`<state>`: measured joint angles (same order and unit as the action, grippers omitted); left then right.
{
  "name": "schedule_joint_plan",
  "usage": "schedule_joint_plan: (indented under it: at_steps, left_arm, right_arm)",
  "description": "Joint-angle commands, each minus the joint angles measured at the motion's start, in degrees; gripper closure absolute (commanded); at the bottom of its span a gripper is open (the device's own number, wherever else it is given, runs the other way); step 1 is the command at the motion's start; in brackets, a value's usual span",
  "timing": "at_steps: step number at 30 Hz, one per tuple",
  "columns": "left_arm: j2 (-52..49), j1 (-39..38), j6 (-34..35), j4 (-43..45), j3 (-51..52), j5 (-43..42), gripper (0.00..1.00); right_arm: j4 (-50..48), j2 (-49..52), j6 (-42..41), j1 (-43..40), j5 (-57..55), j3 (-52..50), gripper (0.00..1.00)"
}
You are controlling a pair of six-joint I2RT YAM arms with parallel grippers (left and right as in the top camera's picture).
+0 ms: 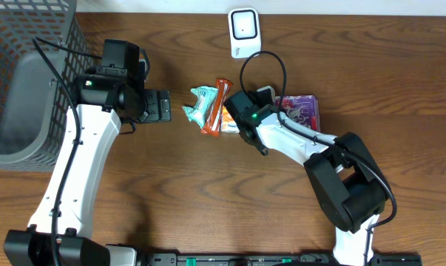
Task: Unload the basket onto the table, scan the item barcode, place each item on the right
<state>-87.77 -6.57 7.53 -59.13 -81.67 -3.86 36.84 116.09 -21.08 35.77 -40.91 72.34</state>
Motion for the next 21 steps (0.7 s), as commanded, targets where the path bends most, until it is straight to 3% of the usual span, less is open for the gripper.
schedule_joint_plan:
  at_steps: [1, 7, 14, 17, 21]
  left_arm:
    - [-0.22, 0.07, 0.46, -0.20, 0.17, 0.92, 0.02]
    - [-0.22, 0.07, 0.48, -0.17, 0.17, 0.92, 0.02]
    - [-0.22, 0.07, 0.46, -0.20, 0.17, 0.92, 0.02]
    - [-0.22, 0.07, 0.46, -0.20, 0.17, 0.94, 0.02]
    - [-0.22, 0.07, 0.48, -0.17, 0.17, 0.92, 0.02]
  right_arm:
    - [2.40, -0.98, -1.20, 0.52, 1.38, 1.40, 0.99]
    - [6.60, -7.76, -1.18, 0.28, 5.35, 8.22, 0.99]
    - [6.67, -15.82, -1.16, -2.99, 23.08, 10.56, 0.99]
    - [6.64, -17.03, -1.18, -5.62, 33.05, 10.54, 0.99]
    - [5.27, -16.68, -1.16, -10.54, 55.25, 10.01, 0.99]
